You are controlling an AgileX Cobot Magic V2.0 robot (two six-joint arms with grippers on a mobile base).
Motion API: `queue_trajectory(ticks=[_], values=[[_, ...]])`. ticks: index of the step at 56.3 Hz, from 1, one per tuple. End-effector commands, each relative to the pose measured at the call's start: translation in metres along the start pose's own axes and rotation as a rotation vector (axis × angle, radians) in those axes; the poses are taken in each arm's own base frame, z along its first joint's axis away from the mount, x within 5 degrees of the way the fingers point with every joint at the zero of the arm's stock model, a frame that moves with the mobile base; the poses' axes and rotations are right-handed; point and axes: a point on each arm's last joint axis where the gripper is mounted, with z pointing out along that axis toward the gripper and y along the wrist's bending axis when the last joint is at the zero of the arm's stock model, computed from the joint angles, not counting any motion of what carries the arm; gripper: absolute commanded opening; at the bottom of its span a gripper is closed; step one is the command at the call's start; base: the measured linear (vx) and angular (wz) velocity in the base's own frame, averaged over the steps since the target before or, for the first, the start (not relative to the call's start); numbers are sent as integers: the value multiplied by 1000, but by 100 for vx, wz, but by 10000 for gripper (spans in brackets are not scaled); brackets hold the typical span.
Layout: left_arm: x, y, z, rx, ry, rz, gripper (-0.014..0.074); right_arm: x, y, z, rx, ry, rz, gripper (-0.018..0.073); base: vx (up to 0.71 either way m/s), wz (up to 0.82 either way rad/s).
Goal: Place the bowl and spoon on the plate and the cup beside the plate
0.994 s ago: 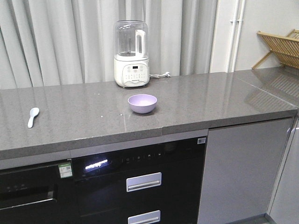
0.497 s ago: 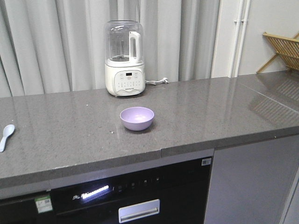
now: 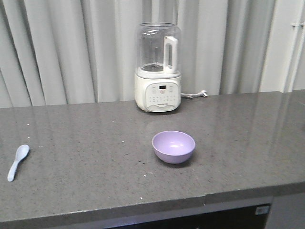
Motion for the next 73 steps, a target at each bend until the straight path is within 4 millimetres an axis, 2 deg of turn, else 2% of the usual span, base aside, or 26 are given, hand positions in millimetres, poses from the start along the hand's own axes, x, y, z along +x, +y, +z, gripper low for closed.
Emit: queue_trajectory(ticks=[1, 31, 73], values=[[-17, 1, -3, -2, -124, -8, -3, -6, 1, 0, -10, -80, -13, -6, 29, 40], [-17, 1, -3, -2, -124, -8, -3, -6, 1, 0, -10, -80, -13, -6, 28, 28], [-17, 1, -3, -2, -124, -8, -3, -6, 1, 0, -10, -80, -13, -6, 13, 1]])
